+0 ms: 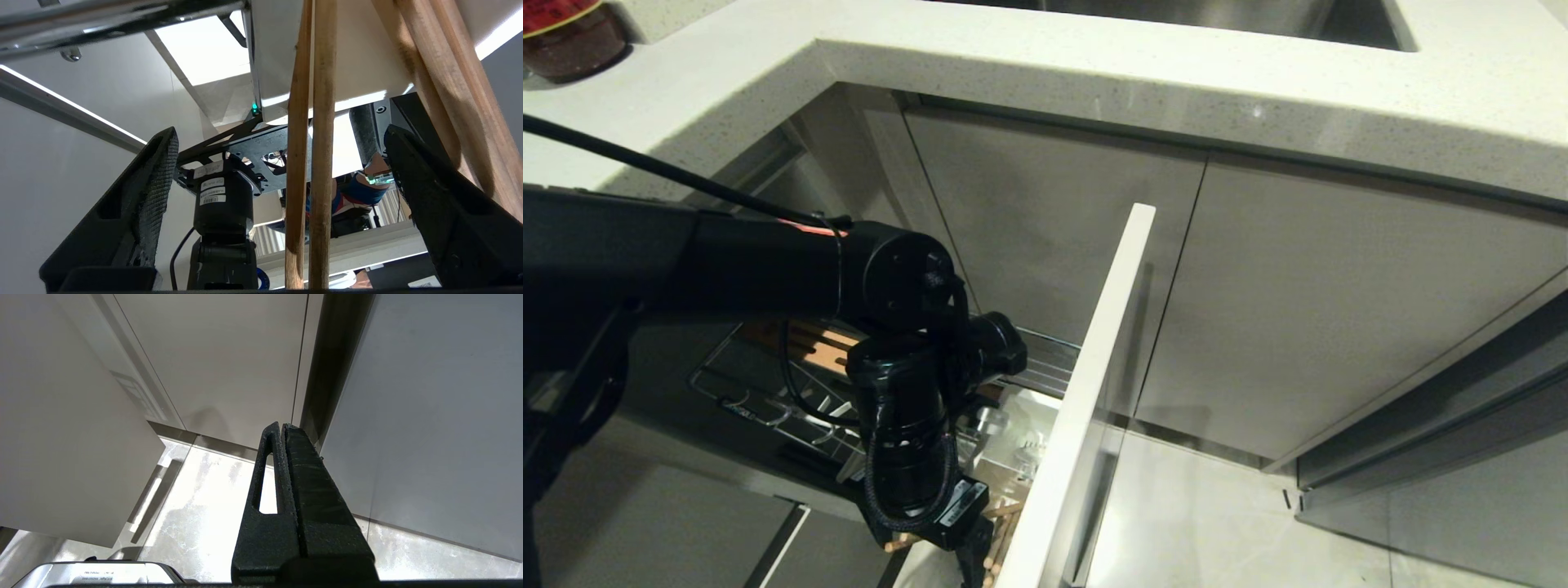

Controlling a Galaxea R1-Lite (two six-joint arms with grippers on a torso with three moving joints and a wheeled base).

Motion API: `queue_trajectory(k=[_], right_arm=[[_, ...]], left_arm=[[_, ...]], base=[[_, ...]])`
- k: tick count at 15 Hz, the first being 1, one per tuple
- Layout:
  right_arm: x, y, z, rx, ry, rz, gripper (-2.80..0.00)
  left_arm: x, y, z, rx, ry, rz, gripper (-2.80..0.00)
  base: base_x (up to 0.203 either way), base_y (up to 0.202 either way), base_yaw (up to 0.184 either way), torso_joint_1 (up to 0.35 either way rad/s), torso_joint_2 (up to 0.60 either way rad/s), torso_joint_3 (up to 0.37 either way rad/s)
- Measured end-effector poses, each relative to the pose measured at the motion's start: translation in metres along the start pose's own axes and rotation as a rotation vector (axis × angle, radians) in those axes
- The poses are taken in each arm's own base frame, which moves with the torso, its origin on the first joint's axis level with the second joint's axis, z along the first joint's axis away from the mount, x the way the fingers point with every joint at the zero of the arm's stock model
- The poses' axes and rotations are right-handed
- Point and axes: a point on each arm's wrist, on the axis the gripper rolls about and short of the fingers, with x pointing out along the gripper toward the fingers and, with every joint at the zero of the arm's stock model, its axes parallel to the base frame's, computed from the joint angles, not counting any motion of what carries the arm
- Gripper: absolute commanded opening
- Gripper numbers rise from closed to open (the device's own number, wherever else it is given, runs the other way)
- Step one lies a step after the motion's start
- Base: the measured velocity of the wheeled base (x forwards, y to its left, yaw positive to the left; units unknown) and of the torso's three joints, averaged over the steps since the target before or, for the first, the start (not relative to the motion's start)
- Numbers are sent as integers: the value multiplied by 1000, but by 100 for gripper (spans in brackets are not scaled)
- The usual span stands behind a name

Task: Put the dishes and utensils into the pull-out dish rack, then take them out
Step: Take the chopsticks out of the cupboard

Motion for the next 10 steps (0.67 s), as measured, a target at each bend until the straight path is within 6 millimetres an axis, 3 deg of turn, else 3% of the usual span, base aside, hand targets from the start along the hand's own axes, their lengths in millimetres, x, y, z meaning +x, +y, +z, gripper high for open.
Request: queue_trajectory(k=[10], right_arm=[[0, 0, 0, 0, 0, 0, -280]], left_arm=[[-5, -2, -4, 5, -17, -5, -280]], base=[[0, 0, 0, 0, 0, 0]])
